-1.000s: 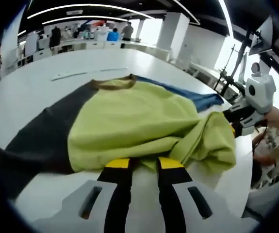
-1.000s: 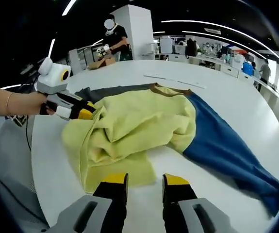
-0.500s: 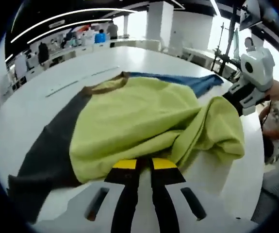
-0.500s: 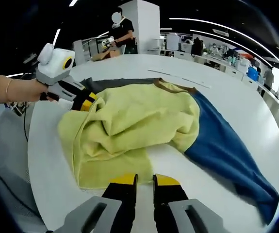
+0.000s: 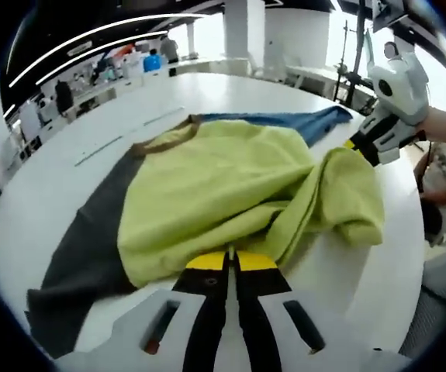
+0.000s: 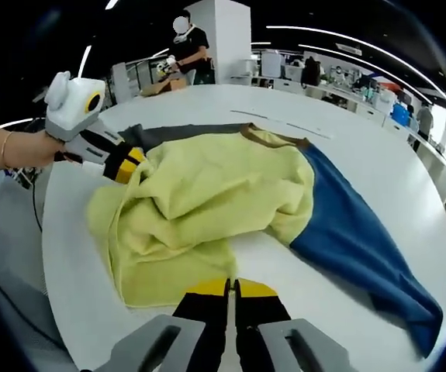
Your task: Fold the garment on the visible template until the final outline fits inside the template.
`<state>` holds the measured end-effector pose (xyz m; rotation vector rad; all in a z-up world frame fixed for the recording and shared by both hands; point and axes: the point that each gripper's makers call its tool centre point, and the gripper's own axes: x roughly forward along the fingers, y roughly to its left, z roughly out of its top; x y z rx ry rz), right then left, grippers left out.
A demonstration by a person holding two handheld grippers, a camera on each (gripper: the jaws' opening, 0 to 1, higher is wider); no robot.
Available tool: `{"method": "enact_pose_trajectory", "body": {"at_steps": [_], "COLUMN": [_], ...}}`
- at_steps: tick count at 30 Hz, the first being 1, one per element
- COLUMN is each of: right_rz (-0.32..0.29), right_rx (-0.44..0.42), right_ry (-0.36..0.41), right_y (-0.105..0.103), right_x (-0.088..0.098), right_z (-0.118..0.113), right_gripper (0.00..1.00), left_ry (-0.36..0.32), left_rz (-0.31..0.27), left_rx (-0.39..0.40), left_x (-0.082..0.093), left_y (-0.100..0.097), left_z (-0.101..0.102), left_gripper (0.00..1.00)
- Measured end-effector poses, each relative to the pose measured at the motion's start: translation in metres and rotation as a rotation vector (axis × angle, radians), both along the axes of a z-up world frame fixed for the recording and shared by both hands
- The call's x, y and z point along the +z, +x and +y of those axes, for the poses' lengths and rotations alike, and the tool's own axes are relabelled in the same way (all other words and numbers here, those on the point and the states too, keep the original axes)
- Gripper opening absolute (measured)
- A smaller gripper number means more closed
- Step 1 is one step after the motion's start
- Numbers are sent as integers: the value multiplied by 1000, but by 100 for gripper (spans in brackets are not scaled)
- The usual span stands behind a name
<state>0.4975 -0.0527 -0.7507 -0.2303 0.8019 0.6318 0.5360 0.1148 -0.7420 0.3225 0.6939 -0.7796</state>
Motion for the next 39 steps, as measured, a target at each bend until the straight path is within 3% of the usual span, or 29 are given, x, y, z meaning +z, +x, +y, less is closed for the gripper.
{"method": "enact_pose_trajectory", "body": {"at_steps": [9,14,24,32,39], "right_rz": [-12,-19,-32,-43,-36], "right_rx": [-11,-23,-52,-71,-93], "right_ry": [10,5,7,4,-5], "right_y": [-6,-9,-15,-24,-34], "right_x": [9,14,26,38,42], "right_z": [-2,-6,-10,-17,-25], "right_gripper": [0,0,0,0,0], "left_ry": [-21,-126,-156,-221,-228], "left_rz": [5,35,23,27,34], "left_rx": [71,154,193,228,242], "left_x": [14,26,41,57,58], "left_y": [-9,-17,-30,-45,-59], "left_z": [18,25,43,53,66], "left_gripper": [0,0,0,0,0]}}
